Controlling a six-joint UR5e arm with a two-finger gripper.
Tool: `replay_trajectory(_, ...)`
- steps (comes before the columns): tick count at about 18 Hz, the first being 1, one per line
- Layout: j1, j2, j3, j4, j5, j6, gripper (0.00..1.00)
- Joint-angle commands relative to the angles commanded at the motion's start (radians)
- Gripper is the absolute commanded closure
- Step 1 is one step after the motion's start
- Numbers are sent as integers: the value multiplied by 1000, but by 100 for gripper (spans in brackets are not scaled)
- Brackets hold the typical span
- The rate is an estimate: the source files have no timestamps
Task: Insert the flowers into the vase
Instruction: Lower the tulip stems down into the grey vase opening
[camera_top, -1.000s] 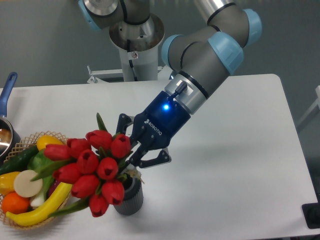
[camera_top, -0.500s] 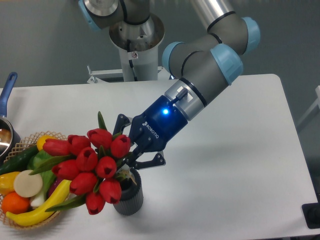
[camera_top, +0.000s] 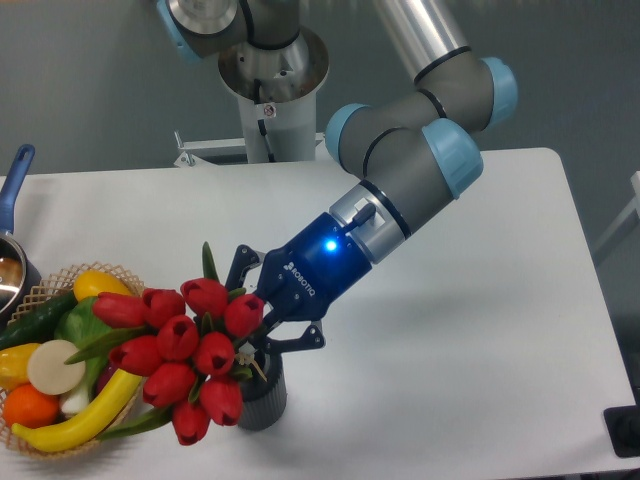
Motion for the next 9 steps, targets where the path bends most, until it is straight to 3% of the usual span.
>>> replay_trajectory(9,8,-12,-114,3,2,149,94)
